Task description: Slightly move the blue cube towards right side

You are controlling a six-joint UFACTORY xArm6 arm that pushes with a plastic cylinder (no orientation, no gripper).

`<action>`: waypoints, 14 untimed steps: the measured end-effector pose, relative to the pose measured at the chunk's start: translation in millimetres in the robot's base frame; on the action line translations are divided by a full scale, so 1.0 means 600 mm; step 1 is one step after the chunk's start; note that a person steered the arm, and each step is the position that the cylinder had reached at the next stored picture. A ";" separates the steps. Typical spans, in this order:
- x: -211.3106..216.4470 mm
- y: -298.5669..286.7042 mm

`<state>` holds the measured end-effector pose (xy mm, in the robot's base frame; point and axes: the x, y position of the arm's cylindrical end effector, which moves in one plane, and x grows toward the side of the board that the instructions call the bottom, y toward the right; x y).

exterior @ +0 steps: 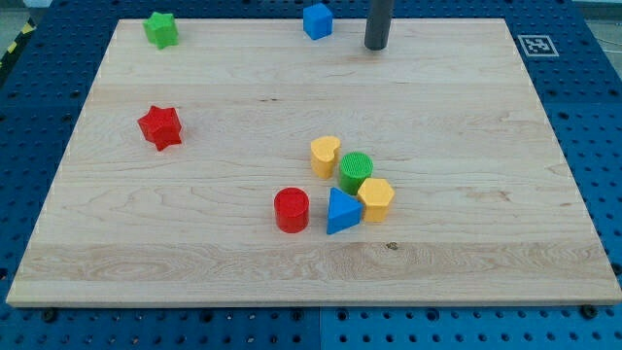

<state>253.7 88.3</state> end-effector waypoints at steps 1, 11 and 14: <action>0.025 -0.008; -0.103 -0.215; -0.100 -0.190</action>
<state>193.9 -26.0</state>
